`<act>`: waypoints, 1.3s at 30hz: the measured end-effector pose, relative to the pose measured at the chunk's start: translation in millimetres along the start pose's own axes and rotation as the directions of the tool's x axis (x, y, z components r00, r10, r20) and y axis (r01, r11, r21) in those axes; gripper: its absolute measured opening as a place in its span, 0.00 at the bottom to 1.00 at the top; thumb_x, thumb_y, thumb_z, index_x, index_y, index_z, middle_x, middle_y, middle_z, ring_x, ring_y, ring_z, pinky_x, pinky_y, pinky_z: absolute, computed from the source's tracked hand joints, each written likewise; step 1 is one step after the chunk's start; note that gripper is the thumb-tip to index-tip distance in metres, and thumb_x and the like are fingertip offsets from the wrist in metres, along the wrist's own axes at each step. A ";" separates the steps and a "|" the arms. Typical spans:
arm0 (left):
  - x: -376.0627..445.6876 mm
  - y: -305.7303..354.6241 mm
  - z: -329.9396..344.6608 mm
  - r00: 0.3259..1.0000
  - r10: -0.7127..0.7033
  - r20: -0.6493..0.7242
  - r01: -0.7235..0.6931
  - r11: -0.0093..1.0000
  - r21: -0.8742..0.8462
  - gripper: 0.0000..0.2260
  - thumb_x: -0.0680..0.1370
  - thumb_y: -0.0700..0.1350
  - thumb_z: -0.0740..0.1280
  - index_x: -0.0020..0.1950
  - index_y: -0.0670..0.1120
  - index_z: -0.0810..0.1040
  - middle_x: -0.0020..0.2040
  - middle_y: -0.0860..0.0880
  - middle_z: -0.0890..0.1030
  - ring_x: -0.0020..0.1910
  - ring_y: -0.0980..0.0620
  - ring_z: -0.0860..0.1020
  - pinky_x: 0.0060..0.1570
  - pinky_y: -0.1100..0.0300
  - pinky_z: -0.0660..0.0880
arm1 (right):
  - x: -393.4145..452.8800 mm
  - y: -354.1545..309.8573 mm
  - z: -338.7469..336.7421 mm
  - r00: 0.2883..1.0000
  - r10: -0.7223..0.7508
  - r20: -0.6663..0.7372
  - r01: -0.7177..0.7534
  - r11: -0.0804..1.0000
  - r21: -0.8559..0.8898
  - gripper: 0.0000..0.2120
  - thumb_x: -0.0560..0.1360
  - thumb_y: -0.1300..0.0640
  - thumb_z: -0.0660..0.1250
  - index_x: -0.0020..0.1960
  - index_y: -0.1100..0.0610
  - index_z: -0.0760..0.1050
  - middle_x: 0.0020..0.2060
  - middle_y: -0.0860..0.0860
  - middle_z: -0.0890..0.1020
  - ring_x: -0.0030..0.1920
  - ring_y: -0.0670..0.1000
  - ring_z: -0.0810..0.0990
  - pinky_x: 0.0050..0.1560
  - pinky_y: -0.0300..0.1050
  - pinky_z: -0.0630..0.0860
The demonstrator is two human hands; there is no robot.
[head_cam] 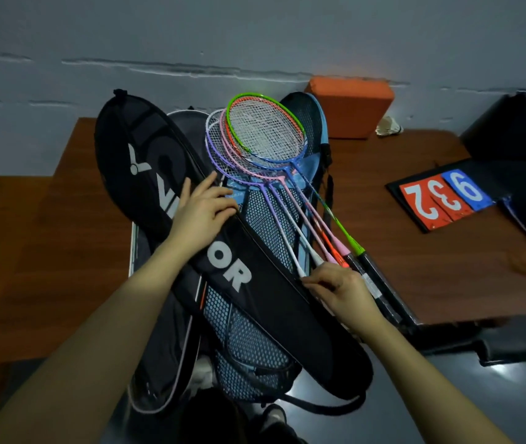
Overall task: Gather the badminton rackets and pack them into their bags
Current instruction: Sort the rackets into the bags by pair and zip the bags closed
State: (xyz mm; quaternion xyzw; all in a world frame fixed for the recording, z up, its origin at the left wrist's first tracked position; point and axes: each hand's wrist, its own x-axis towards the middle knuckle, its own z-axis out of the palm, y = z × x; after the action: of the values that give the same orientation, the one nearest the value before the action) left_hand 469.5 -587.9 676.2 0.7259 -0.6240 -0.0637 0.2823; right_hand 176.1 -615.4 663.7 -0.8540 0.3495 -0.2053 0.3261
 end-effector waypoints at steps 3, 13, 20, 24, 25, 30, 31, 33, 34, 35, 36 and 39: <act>-2.6 17.9 6.0 0.998 -0.062 0.019 0.061 0.997 0.054 0.10 0.77 0.43 0.63 0.57 0.48 0.79 0.66 0.49 0.74 0.74 0.47 0.57 0.71 0.44 0.42 | -7.5 -2.4 -2.5 1.000 -0.014 -0.021 0.015 1.000 0.018 0.04 0.70 0.64 0.71 0.44 0.58 0.83 0.38 0.49 0.82 0.42 0.48 0.81 0.44 0.51 0.78; -94.7 91.8 33.8 0.996 0.080 0.031 -0.075 0.989 -0.130 0.13 0.77 0.54 0.58 0.58 0.58 0.77 0.65 0.58 0.73 0.70 0.61 0.58 0.65 0.58 0.46 | 3.1 -30.3 -15.2 0.981 -0.186 -0.046 0.190 0.972 0.135 0.04 0.70 0.62 0.70 0.44 0.59 0.82 0.38 0.45 0.80 0.40 0.42 0.78 0.43 0.38 0.75; -82.4 81.2 22.2 0.995 0.013 0.097 0.000 0.990 -0.141 0.12 0.75 0.58 0.61 0.54 0.59 0.79 0.57 0.66 0.72 0.70 0.61 0.60 0.68 0.51 0.51 | -10.6 -31.7 -18.2 0.994 -0.094 -0.057 0.104 0.973 0.206 0.03 0.69 0.65 0.72 0.42 0.60 0.83 0.36 0.47 0.81 0.39 0.44 0.79 0.43 0.41 0.76; -61.6 70.5 27.4 0.994 -0.034 0.108 0.052 0.985 -0.167 0.09 0.77 0.49 0.65 0.54 0.56 0.80 0.59 0.60 0.76 0.71 0.55 0.63 0.69 0.41 0.57 | -34.7 -18.5 -38.0 0.997 0.055 -0.050 -0.036 0.947 0.320 0.04 0.69 0.66 0.72 0.40 0.59 0.83 0.36 0.50 0.83 0.39 0.45 0.81 0.43 0.38 0.77; -57.5 67.0 29.2 0.993 -0.043 0.107 0.059 0.987 -0.152 0.09 0.77 0.49 0.64 0.54 0.55 0.80 0.60 0.58 0.77 0.71 0.53 0.63 0.68 0.40 0.58 | -42.0 -15.6 -43.0 0.996 0.078 -0.050 -0.057 0.938 0.342 0.04 0.69 0.67 0.72 0.40 0.59 0.83 0.36 0.51 0.83 0.38 0.45 0.81 0.43 0.36 0.76; -46.2 64.7 33.8 0.989 -0.138 0.051 0.141 0.989 -0.050 0.09 0.78 0.50 0.62 0.56 0.55 0.80 0.63 0.54 0.76 0.71 0.50 0.63 0.68 0.41 0.57 | -66.8 -8.5 -55.5 0.987 0.127 -0.096 -0.083 0.923 0.375 0.03 0.69 0.70 0.71 0.41 0.64 0.82 0.36 0.57 0.82 0.36 0.43 0.80 0.39 0.30 0.73; -46.7 69.8 33.4 0.985 -0.163 0.052 0.163 0.987 -0.001 0.10 0.78 0.50 0.62 0.57 0.55 0.79 0.65 0.54 0.75 0.72 0.50 0.62 0.69 0.43 0.56 | -68.1 -6.7 -54.4 0.986 0.130 -0.105 -0.082 0.925 0.371 0.04 0.69 0.70 0.71 0.41 0.64 0.83 0.35 0.56 0.82 0.36 0.43 0.80 0.39 0.30 0.73; -53.3 85.7 33.1 0.984 -0.162 0.076 0.157 0.985 0.069 0.12 0.79 0.49 0.61 0.61 0.53 0.77 0.69 0.52 0.71 0.73 0.50 0.59 0.68 0.47 0.52 | -69.8 -5.3 -50.4 0.988 0.111 -0.108 -0.069 0.939 0.337 0.04 0.69 0.69 0.71 0.41 0.63 0.83 0.35 0.52 0.81 0.37 0.41 0.79 0.40 0.29 0.73; -60.5 95.3 34.8 0.989 -0.102 0.105 0.095 0.993 0.062 0.13 0.79 0.50 0.60 0.63 0.53 0.75 0.70 0.52 0.68 0.73 0.50 0.57 0.68 0.47 0.51 | -70.3 -4.9 -48.2 0.989 0.096 -0.108 -0.058 0.948 0.313 0.04 0.69 0.69 0.71 0.41 0.63 0.82 0.35 0.51 0.81 0.38 0.41 0.79 0.41 0.29 0.72; -69.9 106.9 37.2 0.989 -0.008 0.145 0.002 0.999 0.042 0.14 0.79 0.51 0.59 0.64 0.54 0.74 0.72 0.53 0.66 0.74 0.50 0.55 0.68 0.48 0.49 | -70.7 -4.3 -46.6 0.990 0.088 -0.111 -0.051 0.953 0.300 0.04 0.70 0.68 0.71 0.41 0.62 0.82 0.35 0.50 0.81 0.38 0.40 0.78 0.42 0.29 0.72; -80.6 118.8 40.3 0.978 0.081 0.193 -0.087 0.996 0.028 0.16 0.78 0.53 0.58 0.64 0.55 0.73 0.72 0.56 0.64 0.74 0.51 0.54 0.68 0.48 0.48 | -71.2 -4.0 -45.9 0.990 0.086 -0.116 -0.048 0.952 0.301 0.03 0.70 0.68 0.71 0.41 0.62 0.82 0.35 0.49 0.81 0.38 0.40 0.78 0.42 0.29 0.71; -103.7 141.9 51.1 0.960 0.126 0.249 -0.123 0.992 -0.024 0.14 0.79 0.54 0.58 0.63 0.57 0.74 0.69 0.60 0.67 0.73 0.55 0.54 0.65 0.55 0.46 | -70.4 -3.8 -45.7 0.986 0.104 -0.128 -0.058 0.946 0.319 0.04 0.70 0.67 0.71 0.42 0.61 0.83 0.35 0.50 0.81 0.39 0.40 0.78 0.42 0.29 0.71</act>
State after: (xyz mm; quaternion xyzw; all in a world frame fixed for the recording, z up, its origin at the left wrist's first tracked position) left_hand 301.2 -515.9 676.2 0.6702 -0.6987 -0.1395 0.2079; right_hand 104.1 -580.8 689.8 -0.7592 0.3699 -0.3055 0.4398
